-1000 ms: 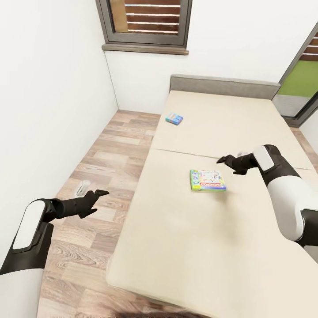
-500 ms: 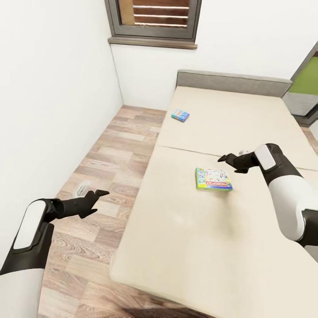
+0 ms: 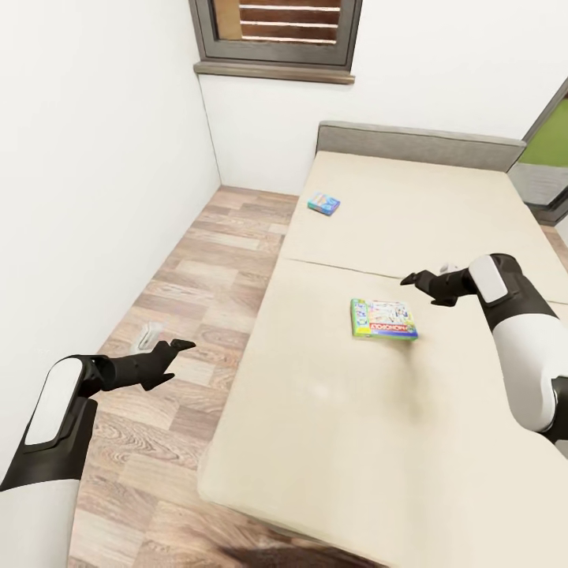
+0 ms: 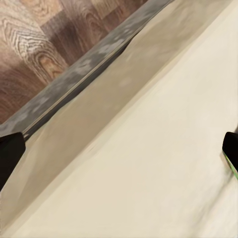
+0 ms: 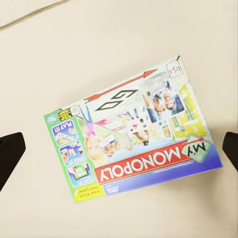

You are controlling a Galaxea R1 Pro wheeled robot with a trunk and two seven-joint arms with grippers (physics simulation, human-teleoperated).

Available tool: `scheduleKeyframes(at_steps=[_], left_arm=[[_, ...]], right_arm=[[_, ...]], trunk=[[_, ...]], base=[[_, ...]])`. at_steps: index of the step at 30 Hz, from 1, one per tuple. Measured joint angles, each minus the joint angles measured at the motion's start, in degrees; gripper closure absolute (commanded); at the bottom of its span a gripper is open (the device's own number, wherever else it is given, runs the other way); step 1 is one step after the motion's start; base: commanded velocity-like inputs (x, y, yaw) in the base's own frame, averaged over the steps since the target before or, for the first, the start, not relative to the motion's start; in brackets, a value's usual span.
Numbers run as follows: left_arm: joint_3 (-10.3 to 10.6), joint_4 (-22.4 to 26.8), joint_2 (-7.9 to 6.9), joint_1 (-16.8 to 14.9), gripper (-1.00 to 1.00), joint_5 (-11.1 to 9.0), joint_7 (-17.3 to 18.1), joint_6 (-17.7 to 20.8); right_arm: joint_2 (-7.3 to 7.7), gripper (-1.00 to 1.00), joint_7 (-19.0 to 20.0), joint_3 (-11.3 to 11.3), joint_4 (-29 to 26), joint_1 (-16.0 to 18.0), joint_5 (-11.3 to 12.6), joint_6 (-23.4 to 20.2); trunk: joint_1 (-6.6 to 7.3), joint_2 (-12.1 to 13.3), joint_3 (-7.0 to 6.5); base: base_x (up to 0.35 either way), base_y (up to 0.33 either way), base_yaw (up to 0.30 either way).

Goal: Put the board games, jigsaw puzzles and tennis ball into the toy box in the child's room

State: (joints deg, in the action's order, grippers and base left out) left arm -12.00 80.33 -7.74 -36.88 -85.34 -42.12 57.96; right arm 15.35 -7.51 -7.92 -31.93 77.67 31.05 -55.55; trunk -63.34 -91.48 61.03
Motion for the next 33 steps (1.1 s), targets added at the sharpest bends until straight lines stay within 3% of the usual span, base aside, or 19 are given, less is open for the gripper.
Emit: scheduleKeyframes(at_steps=[12,33], left_arm=[[0.0,0.0,0.00,0.0,-1.00,0.0,0.0,0.0],[0.0,0.0,0.04,0.0,-1.00,0.0,0.0,0.0]], right_arm=[[1.01,-1.00,0.0,-0.1,-0.1,0.3,0.2,0.1],[1.26,-1.00,0.1,-0.2,-0.1,-0.1,0.4,0.0]], trunk=[[0.00,0.0,0.86],[0.00,0.0,2.79]], base=[[0.000,0.000,0.001],[0.000,0.000,0.000]])
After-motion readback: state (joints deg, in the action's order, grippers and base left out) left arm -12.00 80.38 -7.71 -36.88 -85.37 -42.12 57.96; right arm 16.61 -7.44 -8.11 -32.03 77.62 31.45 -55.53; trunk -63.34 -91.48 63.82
